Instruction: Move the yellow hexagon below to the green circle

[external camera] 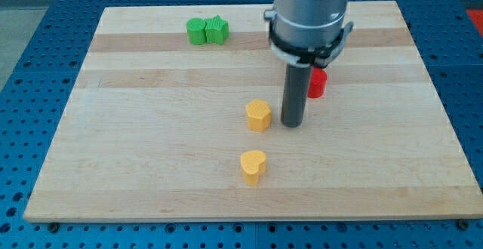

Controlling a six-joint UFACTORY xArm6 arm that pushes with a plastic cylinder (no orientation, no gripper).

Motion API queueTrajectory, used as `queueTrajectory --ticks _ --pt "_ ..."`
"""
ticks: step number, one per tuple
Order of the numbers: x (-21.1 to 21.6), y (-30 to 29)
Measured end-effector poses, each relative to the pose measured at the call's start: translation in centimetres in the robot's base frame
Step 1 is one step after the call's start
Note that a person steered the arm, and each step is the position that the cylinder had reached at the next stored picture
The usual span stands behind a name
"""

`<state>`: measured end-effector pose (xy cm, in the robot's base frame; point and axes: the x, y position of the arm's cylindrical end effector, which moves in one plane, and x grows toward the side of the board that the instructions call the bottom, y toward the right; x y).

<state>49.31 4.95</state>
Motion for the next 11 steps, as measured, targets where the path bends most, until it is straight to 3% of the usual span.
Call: queueTrajectory --ticks 1,4,6,11 --pt "0.9 -2.6" --pt "-3.9 -3.6" --pt "-4.7 -8.9" --pt "-9.9 -15.4"
